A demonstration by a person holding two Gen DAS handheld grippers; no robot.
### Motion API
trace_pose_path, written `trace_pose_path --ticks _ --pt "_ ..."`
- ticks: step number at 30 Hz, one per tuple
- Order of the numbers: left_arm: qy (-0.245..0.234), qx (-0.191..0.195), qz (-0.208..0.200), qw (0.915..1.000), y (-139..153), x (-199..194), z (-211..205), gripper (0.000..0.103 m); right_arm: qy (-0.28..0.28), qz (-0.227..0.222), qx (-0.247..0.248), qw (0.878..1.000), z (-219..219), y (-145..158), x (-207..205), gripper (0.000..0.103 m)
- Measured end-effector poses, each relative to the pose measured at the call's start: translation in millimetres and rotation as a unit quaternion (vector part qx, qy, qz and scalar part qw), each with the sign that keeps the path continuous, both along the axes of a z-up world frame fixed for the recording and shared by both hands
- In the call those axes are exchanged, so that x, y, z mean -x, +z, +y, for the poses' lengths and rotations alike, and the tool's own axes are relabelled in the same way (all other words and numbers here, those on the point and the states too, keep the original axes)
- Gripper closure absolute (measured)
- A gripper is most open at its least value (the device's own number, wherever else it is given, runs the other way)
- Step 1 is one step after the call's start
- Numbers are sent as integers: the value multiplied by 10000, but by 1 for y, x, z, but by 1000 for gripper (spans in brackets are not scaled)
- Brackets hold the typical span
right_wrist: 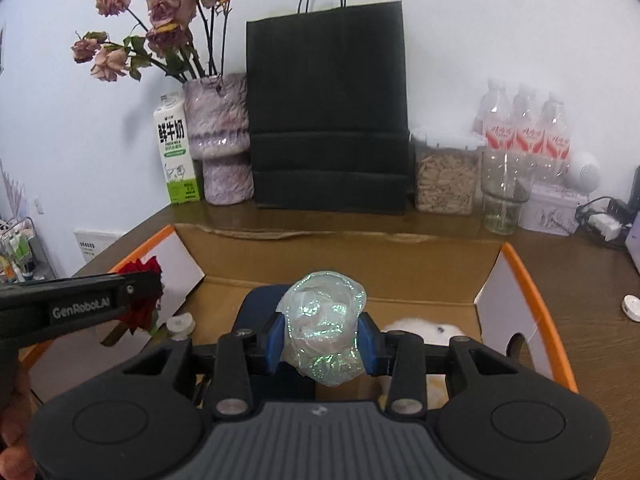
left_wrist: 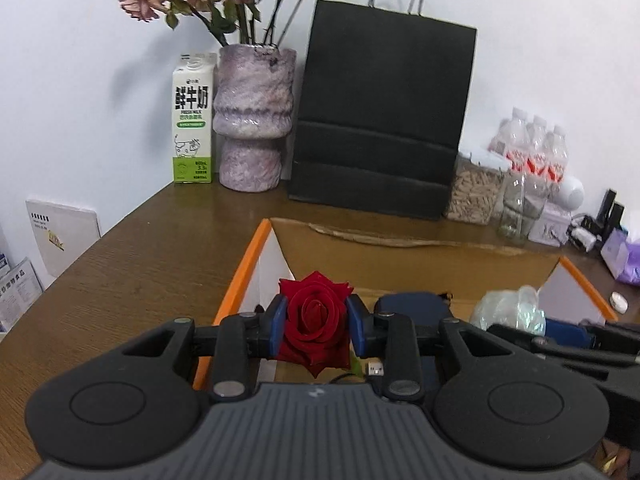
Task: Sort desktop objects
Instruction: 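Carry the rose and plastic bag into the box and open both grippers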
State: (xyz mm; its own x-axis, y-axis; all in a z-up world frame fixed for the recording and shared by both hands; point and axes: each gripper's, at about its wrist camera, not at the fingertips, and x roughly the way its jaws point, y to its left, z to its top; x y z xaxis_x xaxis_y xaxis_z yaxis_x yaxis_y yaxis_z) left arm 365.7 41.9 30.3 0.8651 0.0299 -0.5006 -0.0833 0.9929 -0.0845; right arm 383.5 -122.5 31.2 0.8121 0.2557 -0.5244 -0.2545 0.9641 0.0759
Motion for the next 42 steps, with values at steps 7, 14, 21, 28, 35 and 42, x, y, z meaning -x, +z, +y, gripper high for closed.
trace_pose_path --ticks 7,14,21,28,35,42 --pt "-114 -310 56 9994 -9 2 -9 70 -41 -30 102 9999 1 -2 4 66" --pt "-122 -522 -29 9986 -9 5 -15 69 -32 -49 136 9999 2 -1 3 64" --pt "-151 -551 -139 9983 -5 9 -16 60 -69 -154 84 9998 0 3 7 47" --pt "58 -665 -735 9951 13 30 -17 17 -131 -455 2 9989 -8 16 20 19" --pt "376 -495 -1194 9909 29 48 -11 0 -282 -761 -211 9965 -22 36 36 0" --pt "370 -509 -1285 9897 34 55 -13 0 -243 -949 -202 9950 -22 45 50 0"
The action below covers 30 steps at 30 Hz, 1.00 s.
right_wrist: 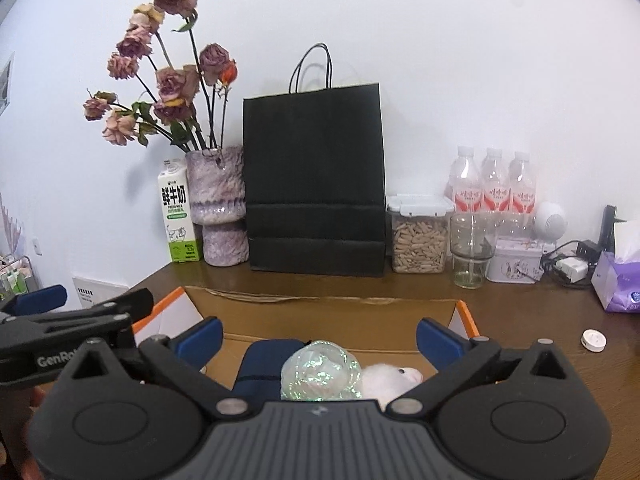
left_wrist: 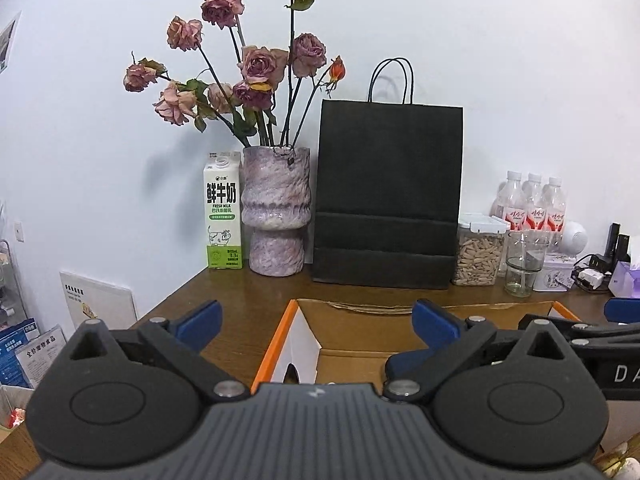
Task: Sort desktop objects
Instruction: 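Carry the rose and plastic bag into the box and open both grippers, then withdraw both grippers from the box back toward the table objects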
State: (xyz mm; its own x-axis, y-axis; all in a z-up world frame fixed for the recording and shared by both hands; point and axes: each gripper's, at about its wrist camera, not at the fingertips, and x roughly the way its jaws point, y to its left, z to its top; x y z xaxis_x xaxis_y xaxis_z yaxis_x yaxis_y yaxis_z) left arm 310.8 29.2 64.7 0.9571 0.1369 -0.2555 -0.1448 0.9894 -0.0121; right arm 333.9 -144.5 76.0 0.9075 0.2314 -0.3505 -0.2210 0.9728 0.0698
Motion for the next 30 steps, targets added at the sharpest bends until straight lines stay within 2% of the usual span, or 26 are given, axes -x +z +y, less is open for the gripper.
trace_pose_path --ticks 16,23,30 --pt "-25 49 -297 9995 35 30 0 0 179 -474 205 9985 8 38 44 0" --pt "-12 139 -358 9993 44 69 7 0 232 -497 201 9983 1 45 79 0" --pt "-45 197 -305 9993 41 113 16 0 245 -415 249 9985 -10 37 125 0"
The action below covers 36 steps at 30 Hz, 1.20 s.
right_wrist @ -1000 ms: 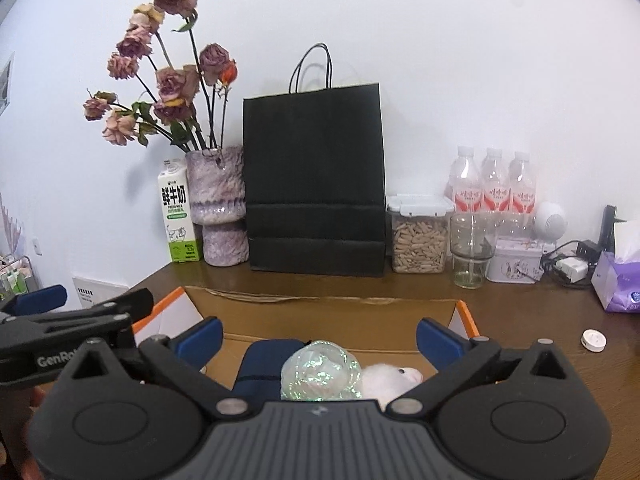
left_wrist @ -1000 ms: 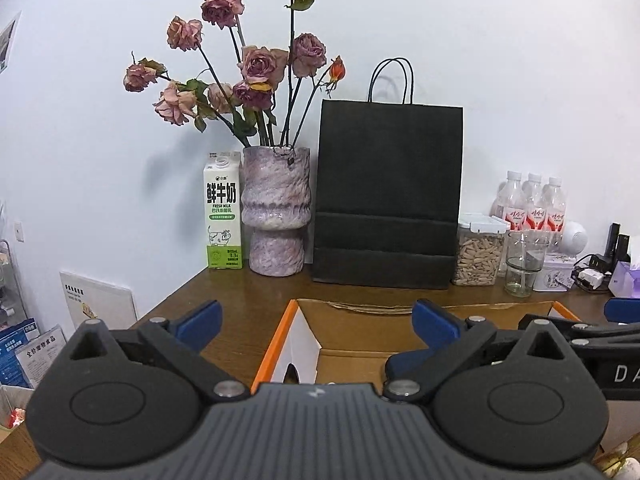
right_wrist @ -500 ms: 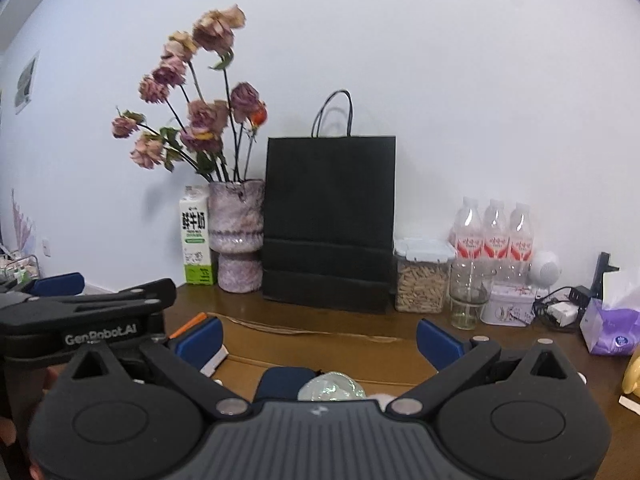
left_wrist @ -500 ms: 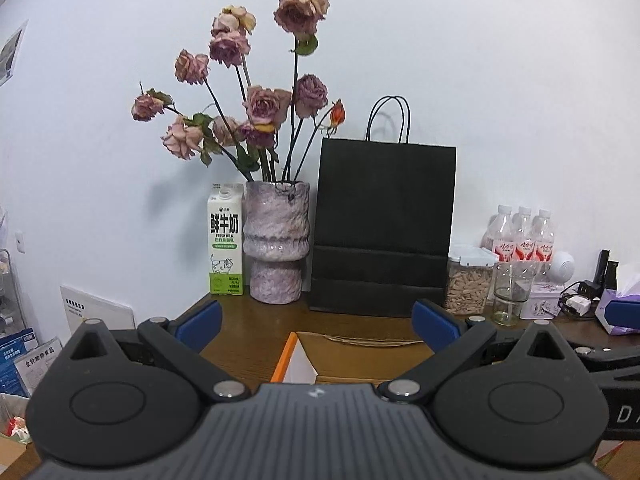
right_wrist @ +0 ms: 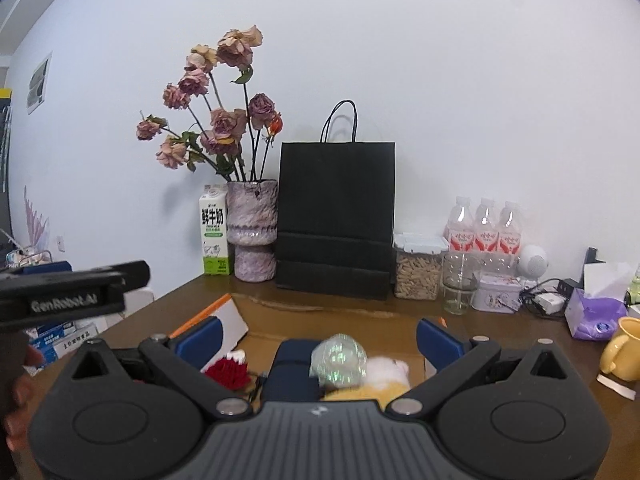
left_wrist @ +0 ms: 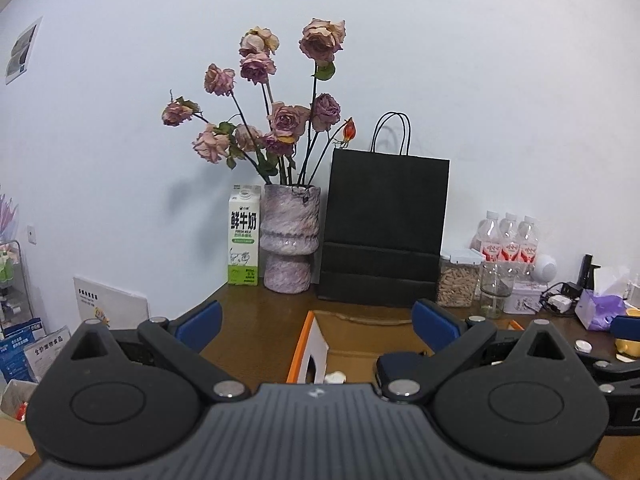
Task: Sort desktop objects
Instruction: 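Withdraw both grippers from the box back toward the table objects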
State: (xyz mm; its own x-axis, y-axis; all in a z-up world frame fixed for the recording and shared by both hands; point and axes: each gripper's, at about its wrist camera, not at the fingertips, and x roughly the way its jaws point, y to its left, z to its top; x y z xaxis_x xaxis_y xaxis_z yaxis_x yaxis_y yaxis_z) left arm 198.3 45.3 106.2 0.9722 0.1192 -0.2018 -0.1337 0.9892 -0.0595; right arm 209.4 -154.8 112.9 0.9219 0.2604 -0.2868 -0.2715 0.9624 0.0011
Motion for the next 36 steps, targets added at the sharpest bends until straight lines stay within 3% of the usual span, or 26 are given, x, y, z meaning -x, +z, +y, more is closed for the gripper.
trace_pose_path --ticks 13,25,36 --pt "94 66 225 9997 -22 56 22 0 -188 239 55 9995 -29 -27 60 0" --pt "7 -24 757 9971 -67 83 27 0 -436 817 154 9956 -52 -71 82 0" --pt "-120 -44 1110 9937 -90 95 33 0 -499 1269 185 9905 -60 -103 92 0"
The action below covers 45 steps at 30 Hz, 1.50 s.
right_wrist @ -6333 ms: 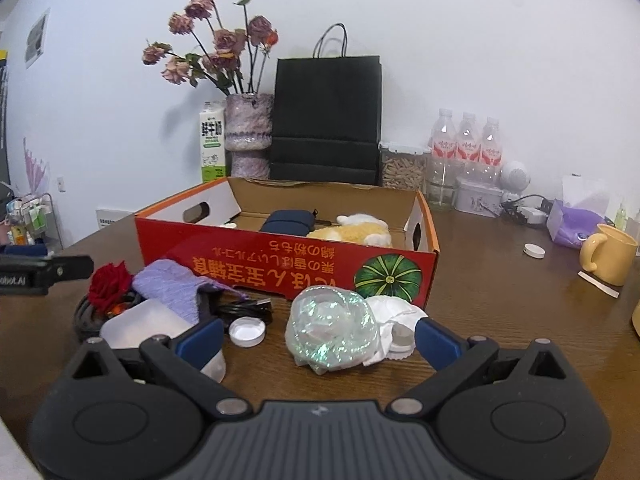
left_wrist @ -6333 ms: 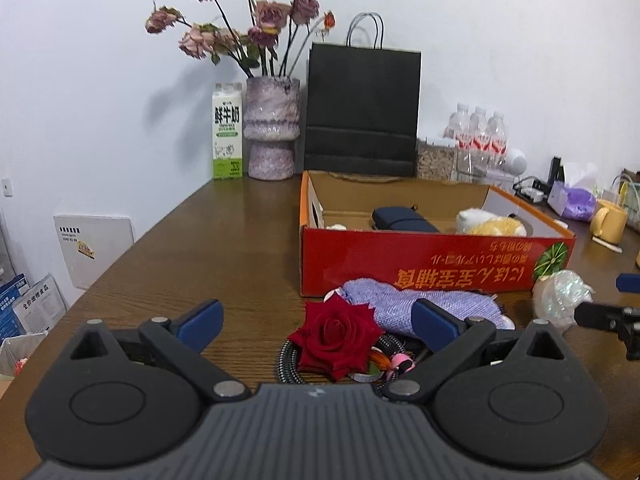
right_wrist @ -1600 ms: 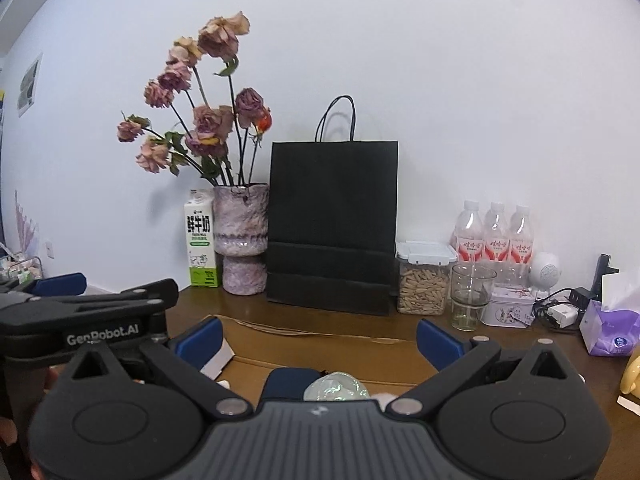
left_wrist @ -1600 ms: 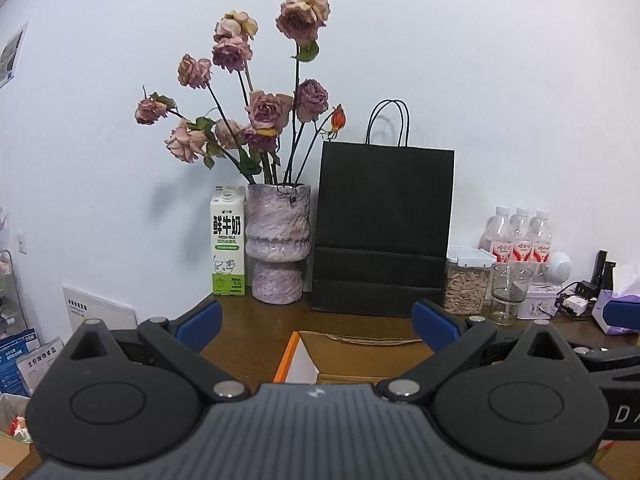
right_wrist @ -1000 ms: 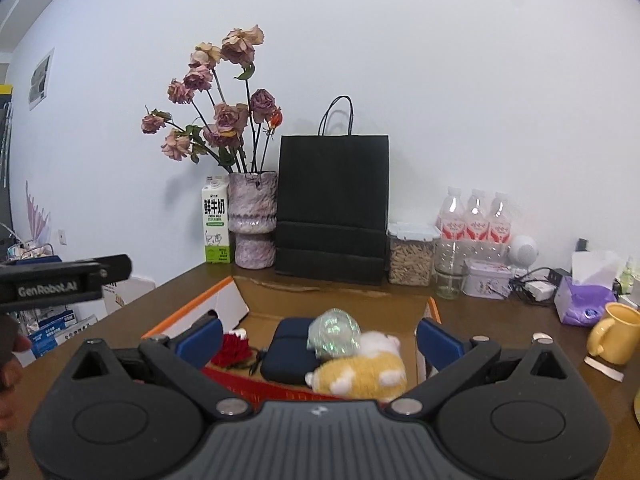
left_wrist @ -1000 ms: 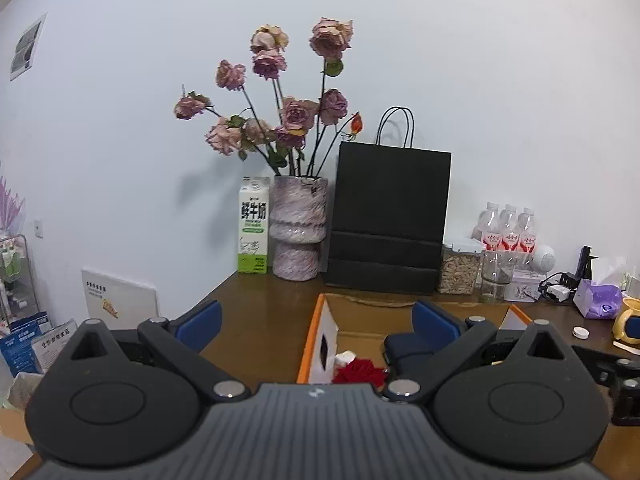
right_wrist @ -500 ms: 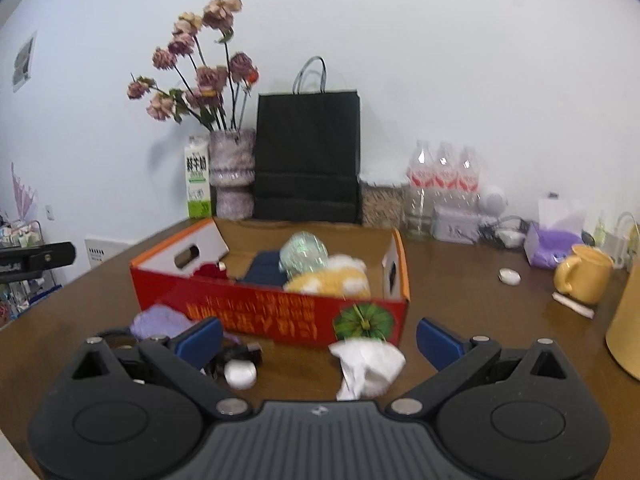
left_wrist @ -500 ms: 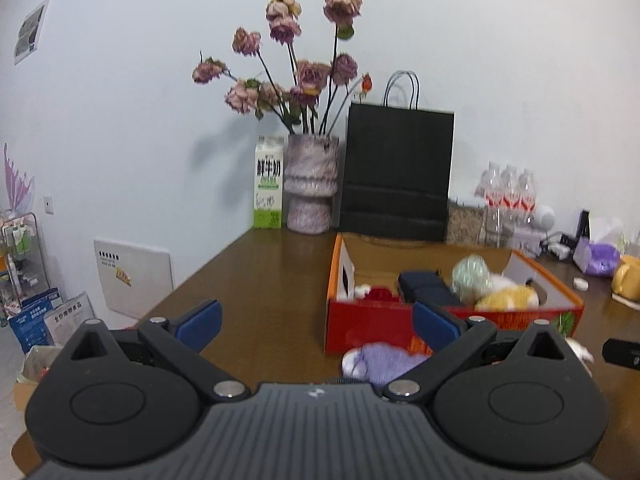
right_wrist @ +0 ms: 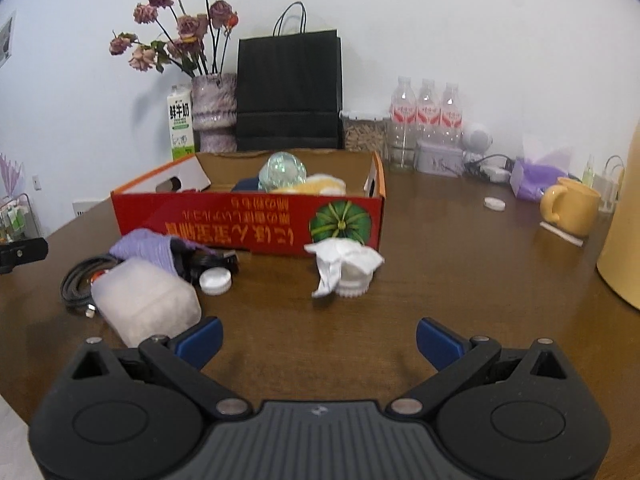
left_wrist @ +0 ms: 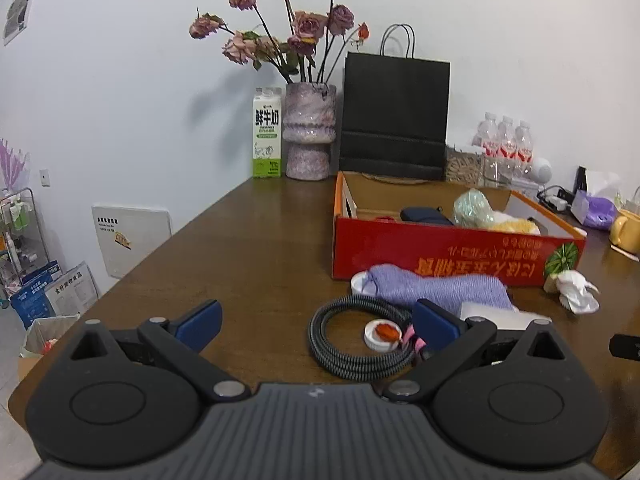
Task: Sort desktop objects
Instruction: 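Withdraw both grippers from the box back toward the table objects, then grasp the orange-red cap with the left gripper while the right gripper grasps the white tissue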
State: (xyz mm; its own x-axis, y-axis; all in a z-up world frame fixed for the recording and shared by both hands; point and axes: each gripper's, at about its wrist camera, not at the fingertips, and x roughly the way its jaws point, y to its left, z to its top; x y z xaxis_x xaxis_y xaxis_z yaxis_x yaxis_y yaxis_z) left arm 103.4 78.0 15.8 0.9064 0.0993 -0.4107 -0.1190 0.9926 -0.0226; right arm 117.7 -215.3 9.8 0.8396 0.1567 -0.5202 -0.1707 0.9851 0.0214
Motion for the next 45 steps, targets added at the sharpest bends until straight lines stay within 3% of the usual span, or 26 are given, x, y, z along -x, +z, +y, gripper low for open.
trace_pose_path --ticks 18,24,28,33,38,41,45 --pt "-277 -138 500 9983 -19 -29 -8 0 13 265 40 9996 6 -18 -13 0" --pt "-392 -173 426 9982 -18 -37 -11 0 -2 310 42 9995 5 -20 -19 0" --pt "-523 -395 358 9972 -16 -40 -21 24 14 318 36 9995 6 -21 -24 0" --pt "-691 -418 443 9958 -18 -49 -30 46 71 305 34 9995 9 -21 -27 0" --pt "-792 -424 567 9943 -22 -55 -37 75 44 234 53 9997 7 -18 -32 0" --pt "-856 -399 584 9938 -24 -56 -39 83 -31 106 77 9999 5 -13 -38 0" --pt "-856 -394 609 9937 -25 -57 -41 85 -87 -55 110 9999 3 -5 -52 5"
